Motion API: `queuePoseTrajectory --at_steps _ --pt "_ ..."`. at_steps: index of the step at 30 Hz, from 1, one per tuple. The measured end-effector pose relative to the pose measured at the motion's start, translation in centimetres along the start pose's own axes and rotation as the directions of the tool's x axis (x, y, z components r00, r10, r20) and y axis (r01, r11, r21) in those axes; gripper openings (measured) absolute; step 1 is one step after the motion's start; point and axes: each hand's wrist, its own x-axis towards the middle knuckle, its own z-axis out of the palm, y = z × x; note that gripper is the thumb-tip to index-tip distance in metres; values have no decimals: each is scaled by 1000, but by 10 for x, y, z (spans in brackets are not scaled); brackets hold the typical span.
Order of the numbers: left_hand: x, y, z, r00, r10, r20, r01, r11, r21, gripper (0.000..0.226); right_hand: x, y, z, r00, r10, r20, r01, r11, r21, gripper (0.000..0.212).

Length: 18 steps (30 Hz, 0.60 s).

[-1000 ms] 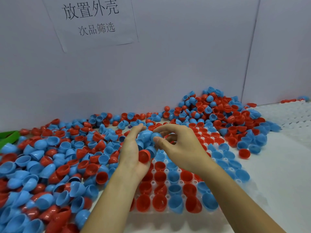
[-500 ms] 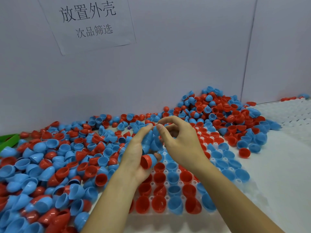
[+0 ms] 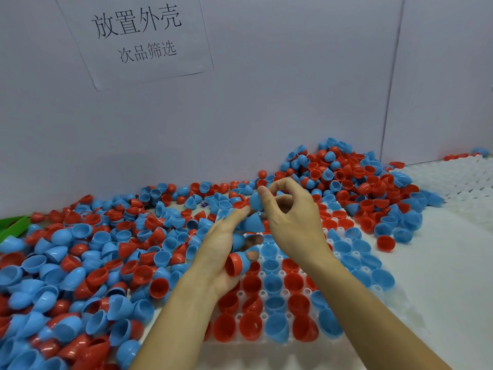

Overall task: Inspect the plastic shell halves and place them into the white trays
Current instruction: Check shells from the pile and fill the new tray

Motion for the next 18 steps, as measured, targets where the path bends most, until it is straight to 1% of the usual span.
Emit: queuePoseTrajectory --at_steps 3,5,8,11,14,16,18 --pt "1 0 -1 1000 1 -23 -1 1000 -28 16 0 0 -2 995 -19 101 23 999 -36 17" --pt "1 1 -2 999 2 -51 -4 1000 -25 16 -1 0 -6 979 4 202 11 997 -76 15" --pt "1 2 -4 998 -3 -70 1 1000 -31 17 -1 -1 -10 948 44 315 8 986 -164 27" --pt "2 2 -4 997 -2 -79 2 1000 -7 17 -1 -2 -10 954 47 295 11 981 -192 29" --pt "2 2 -4 995 1 -102 -3 1000 -12 16 0 0 -9 972 19 233 32 977 -211 20" --pt "3 3 -6 992 12 -126 -15 1000 -22 20 1 2 -10 982 -8 188 46 979 -199 14" --pt "4 3 -7 987 21 -158 -27 999 -34 18 3 3 -13 987 -13 163 46 979 -199 12"
